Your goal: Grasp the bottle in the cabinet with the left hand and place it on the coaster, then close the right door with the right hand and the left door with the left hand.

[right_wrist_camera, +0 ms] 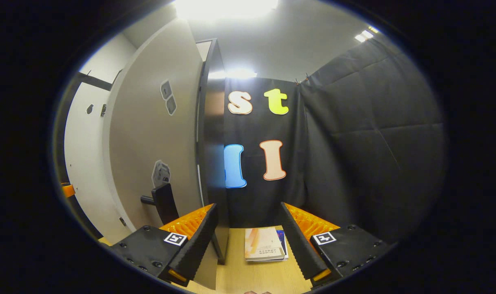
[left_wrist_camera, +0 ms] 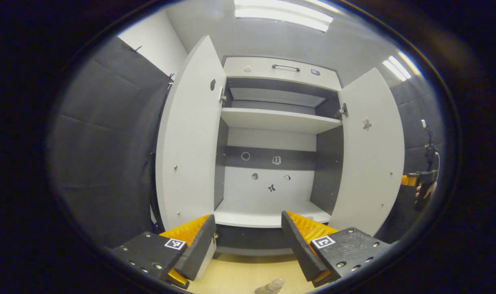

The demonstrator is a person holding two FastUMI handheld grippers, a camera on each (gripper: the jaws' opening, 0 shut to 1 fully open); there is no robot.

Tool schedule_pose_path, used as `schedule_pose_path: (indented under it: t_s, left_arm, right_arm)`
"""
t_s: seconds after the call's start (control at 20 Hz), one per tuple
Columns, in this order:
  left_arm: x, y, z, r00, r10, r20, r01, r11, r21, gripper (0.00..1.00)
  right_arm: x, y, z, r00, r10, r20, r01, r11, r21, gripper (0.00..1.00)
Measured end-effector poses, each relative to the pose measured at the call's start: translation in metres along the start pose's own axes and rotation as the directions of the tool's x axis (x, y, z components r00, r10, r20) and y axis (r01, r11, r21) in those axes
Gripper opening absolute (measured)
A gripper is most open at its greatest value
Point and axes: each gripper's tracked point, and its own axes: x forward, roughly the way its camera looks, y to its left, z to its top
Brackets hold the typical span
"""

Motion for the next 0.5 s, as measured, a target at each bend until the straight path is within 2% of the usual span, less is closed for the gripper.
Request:
schedule_pose_path:
  t_s: [0.15, 0.3, 0.35, 0.45, 0.5]
  left_arm:
    - [0.002, 0.012, -0.006, 1.0, -0.015, 0.003, 0.015, 1.0, -0.028, 0.97]
    - [-0.001, 0.024, -0.012, 1.0, -0.019, -0.004, 0.018, 0.998, -0.058, 0.95]
    - [-0.004, 0.028, -0.013, 1.0, -0.02, -0.003, 0.02, 0.998, -0.057, 0.95]
    - [-0.006, 0.036, -0.015, 1.0, -0.022, -0.004, 0.022, 0.999, -0.05, 0.95]
    - [-0.007, 0.04, -0.018, 1.0, -0.017, -0.005, 0.017, 0.999, -0.05, 0.96]
  right_arm:
    - [-0.001, 0.009, -0.003, 1.0, -0.009, -0.024, 0.009, 1.0, 0.007, 0.96]
    - [-0.001, 0.013, -0.001, 0.999, -0.031, -0.028, 0.031, 0.999, -0.024, 0.9]
    - [-0.002, 0.017, -0.002, 0.999, -0.034, -0.035, 0.033, 0.999, -0.018, 0.94]
    - [-0.005, 0.029, -0.004, 0.998, -0.028, -0.049, 0.027, 1.0, -0.009, 0.95]
    - [-0.006, 0.035, -0.003, 0.998, -0.021, -0.051, 0.021, 1.0, -0.009, 0.9]
